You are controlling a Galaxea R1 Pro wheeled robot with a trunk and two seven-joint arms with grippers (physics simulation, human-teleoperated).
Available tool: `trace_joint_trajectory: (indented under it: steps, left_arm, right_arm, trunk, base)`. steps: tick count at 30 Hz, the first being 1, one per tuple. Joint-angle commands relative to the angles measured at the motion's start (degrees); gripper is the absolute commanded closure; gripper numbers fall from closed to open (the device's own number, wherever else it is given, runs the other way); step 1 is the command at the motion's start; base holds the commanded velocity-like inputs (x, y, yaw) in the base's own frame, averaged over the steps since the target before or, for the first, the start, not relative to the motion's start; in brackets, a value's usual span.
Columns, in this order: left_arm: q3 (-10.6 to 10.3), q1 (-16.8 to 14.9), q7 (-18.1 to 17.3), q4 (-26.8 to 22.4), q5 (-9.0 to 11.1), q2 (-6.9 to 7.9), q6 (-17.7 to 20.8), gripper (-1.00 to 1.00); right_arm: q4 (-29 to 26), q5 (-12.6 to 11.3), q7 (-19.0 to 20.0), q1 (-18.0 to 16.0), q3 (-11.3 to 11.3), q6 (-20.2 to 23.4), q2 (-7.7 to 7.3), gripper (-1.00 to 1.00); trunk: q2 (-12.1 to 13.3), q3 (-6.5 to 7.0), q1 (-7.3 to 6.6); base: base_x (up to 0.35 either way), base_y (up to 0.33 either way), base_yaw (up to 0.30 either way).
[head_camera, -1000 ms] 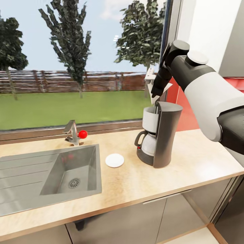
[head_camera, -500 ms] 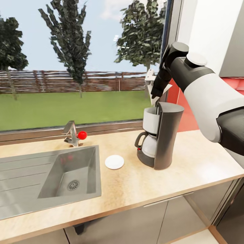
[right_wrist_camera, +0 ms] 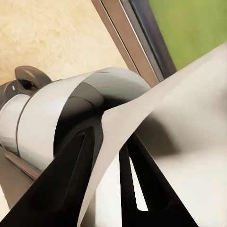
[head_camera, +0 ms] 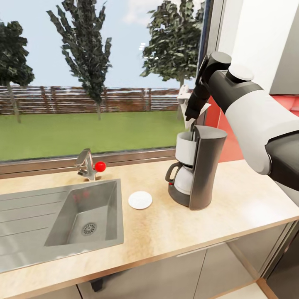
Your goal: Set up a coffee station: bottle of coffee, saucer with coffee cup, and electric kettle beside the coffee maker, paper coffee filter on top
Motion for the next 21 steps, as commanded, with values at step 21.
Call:
trace_joint_trajectory:
  steps: [21]
  left_arm:
    - [0.2, 0.0, 0.0, -0.1, 0.1, -0.04, 0.0, -1.00]
  right_arm:
    - [-0.1, 0.1, 0.2, 0.0, 0.1, 0.7, -0.01, 1.00]
  trunk:
    - [-2.0, -0.96, 1.11]
  base:
    - [0.009, 0.000, 0.000]
